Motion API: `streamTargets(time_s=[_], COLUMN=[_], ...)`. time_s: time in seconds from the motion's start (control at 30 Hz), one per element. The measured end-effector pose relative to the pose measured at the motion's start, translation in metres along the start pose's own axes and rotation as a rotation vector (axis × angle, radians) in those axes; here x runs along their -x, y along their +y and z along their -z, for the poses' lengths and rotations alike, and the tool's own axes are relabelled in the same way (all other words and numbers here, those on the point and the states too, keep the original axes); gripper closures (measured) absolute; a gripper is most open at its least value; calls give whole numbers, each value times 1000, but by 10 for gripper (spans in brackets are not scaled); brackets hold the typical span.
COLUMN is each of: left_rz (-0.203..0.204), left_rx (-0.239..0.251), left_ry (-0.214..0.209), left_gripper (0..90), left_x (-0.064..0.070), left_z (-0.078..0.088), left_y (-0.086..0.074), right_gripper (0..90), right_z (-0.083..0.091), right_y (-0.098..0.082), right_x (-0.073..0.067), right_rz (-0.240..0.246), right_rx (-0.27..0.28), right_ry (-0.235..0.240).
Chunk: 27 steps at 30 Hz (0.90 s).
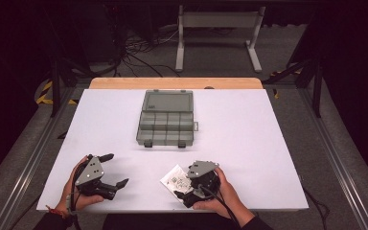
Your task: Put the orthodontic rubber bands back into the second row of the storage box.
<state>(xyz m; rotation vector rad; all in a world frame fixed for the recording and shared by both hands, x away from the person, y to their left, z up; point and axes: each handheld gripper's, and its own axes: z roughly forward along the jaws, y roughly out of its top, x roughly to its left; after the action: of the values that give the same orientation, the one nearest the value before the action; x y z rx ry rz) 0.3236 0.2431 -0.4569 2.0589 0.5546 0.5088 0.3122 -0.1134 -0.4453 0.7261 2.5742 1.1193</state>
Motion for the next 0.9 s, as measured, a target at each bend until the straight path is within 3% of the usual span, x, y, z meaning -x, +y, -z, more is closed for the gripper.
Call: streamTargets(time_s=[0.13,0.33,0.43,0.7,0.9], left_rz=[-6,-6,-7,0,0], left_rx=[0,-3,-4,-8,-9], left_ry=[1,5,5,-1,-2], left_gripper=[36,37,37,38,38], left_x=[0,0,0,0,0], left_z=[0,-1,-1,-2,-1], left_y=[1,0,0,0,0], right_gripper=[77,89,96,108,122], right_z=[-13,-22,-23,-27,-28], right_y=[2,0,-1,3,3], right_x=[-4,-1,0,-6,-5], right_rz=[12,0,-14,31,16], right_rx=[-52,-84,-80,-88,-96], right_ry=[-18,-27,-12,-7,7])
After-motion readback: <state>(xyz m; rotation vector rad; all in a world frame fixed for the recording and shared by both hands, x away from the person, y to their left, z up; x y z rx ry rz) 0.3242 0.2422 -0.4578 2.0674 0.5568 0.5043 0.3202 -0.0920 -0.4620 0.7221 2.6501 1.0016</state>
